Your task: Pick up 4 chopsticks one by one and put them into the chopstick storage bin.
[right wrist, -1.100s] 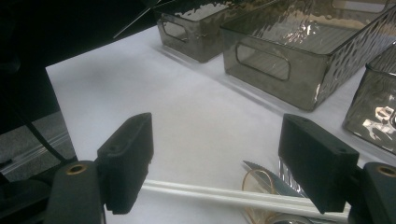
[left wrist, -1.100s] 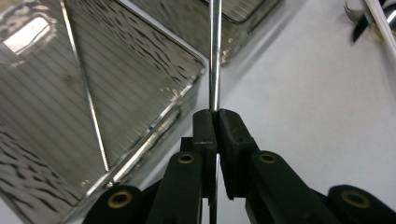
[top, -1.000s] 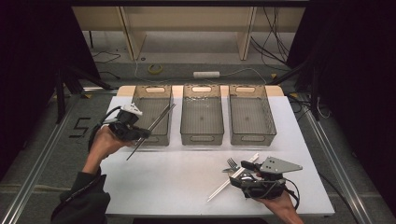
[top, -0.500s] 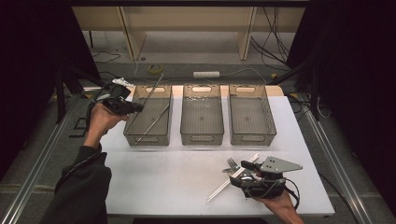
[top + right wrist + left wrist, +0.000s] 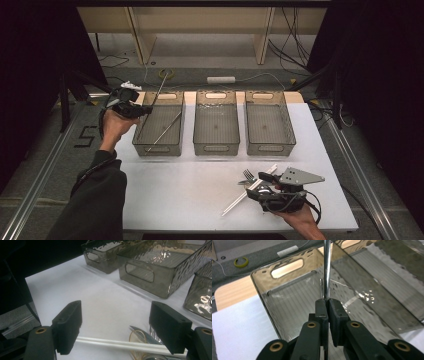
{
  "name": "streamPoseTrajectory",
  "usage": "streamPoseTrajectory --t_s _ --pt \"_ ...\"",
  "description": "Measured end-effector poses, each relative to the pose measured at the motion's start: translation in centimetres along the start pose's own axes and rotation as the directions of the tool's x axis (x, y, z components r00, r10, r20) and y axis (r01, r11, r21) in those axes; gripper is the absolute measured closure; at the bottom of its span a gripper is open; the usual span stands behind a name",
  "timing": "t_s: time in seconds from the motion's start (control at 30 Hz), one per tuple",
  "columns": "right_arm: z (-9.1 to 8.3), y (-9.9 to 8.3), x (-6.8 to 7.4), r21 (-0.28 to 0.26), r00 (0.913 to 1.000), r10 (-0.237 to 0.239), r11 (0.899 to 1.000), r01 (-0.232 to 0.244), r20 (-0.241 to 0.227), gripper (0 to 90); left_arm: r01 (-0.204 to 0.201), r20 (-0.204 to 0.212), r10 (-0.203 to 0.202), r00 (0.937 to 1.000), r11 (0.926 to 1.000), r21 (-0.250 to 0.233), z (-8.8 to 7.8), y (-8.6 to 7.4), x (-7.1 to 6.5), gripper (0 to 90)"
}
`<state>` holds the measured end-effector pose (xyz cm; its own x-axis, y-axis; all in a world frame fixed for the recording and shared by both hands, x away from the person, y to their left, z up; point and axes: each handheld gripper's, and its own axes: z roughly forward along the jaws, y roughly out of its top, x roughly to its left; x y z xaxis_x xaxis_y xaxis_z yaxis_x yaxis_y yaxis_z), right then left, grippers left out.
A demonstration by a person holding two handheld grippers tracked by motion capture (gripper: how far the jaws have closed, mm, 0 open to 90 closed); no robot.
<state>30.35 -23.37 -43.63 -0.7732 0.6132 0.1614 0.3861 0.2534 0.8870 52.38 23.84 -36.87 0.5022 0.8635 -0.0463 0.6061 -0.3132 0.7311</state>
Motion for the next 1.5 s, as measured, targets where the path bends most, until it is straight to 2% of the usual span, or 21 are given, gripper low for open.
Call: streamPoseTrajectory --t_s 0.17,0.5,0.6,0.93,1.07,1.17,1.27,1.33,1.37,1.43,1.5 --pt "0.0 0.0 0.0 0.000 1.0000 0.001 1.000 -0.001 -0.002 27.4 0.029 -0.004 -0.029 0.9996 0.9996 0.004 0.9 -1.0 0.5 85.1" --pt "0.0 0.0 0.0 -0.001 1.0000 -0.002 1.000 0.002 -0.001 27.4 0.047 -0.003 -0.047 0.9989 0.9984 0.032 2.5 -2.2 0.4 85.1" --pt "0.0 0.0 -0.1 -0.003 1.0000 0.001 1.000 -0.001 -0.002 27.4 0.041 -0.001 -0.041 0.9991 0.9981 0.046 2.8 -2.3 0.3 85.1" --pt "0.0 0.0 0.0 0.003 1.0000 0.001 1.000 -0.001 -0.002 27.4 0.057 -0.001 -0.057 0.9984 0.9963 0.064 3.5 -2.9 0.3 85.1" --pt "0.0 0.0 0.0 0.002 1.0000 0.001 1.000 -0.001 -0.001 27.4 0.065 0.004 -0.066 0.9978 0.9945 0.081 3.8 -3.3 0.2 85.0" --pt "0.0 0.0 0.0 0.001 1.0000 0.001 1.000 -0.001 -0.001 27.4 0.079 0.024 -0.082 0.9963 0.9912 0.106 4.2 -3.3 0.2 84.5" --pt "0.0 0.0 -0.1 0.000 1.0000 0.002 1.000 -0.002 0.000 27.4 0.079 0.018 -0.082 0.9965 0.9890 0.125 4.4 -3.3 0.2 84.2" --pt "0.0 0.0 -0.1 0.001 1.0000 0.002 1.000 -0.002 0.000 27.4 0.103 0.026 -0.107 0.9939 0.9863 0.129 4.3 -3.2 0.3 77.8" --pt "0.0 0.0 0.0 0.002 1.0000 0.001 1.000 -0.001 0.001 27.4 0.098 0.028 -0.103 0.9943 0.9859 0.136 4.3 -3.2 0.2 76.4" --pt "-0.1 0.0 -0.1 -0.003 1.0000 0.001 1.000 -0.001 0.001 27.4 0.065 0.018 -0.069 0.9975 0.9869 0.148 3.8 -3.2 -0.4 71.3" --pt "-0.1 0.0 -0.1 -0.002 1.0000 0.003 1.000 -0.002 0.005 27.4 0.071 0.028 -0.076 0.9968 0.9889 0.131 3.2 -3.2 -1.0 63.3"
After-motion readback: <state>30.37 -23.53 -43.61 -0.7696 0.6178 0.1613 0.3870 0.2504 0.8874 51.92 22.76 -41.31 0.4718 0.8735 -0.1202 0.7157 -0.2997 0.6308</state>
